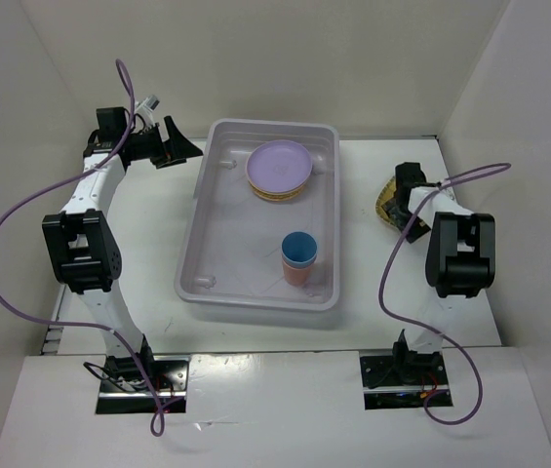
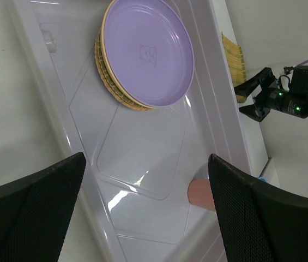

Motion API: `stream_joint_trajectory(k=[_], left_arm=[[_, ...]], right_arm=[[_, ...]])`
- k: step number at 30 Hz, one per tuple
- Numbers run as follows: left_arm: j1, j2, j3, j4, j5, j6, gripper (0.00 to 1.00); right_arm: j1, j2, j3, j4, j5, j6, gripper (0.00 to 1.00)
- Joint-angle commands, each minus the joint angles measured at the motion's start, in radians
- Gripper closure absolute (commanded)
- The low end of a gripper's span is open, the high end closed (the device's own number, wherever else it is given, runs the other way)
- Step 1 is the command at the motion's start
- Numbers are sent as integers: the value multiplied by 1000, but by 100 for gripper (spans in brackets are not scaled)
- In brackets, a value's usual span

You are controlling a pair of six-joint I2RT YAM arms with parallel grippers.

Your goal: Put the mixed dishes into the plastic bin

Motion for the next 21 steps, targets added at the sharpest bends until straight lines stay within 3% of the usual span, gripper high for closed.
stream_joint_trajectory(k=[1, 6, 10, 12, 20, 21], left_arm=[[6, -7, 30, 33, 26, -3, 1], [6, -7, 41, 33, 35, -13, 1], [6, 2, 41, 42, 44, -22, 1], [6, 2, 41, 42, 44, -22, 1], [6, -7, 23, 42, 44, -22, 1], [6, -16, 23, 42, 44, -22, 1]], right_arm=[[-9, -131, -16, -77, 27, -64, 9], [-50, -387, -38, -103, 48, -112, 7], [-140, -518, -128, 45, -3, -178, 7], [-191, -518, -156, 87, -55, -234, 7], [-211, -189, -72, 86, -21, -406, 7], [-211, -169, -56, 107, -72, -429, 7]])
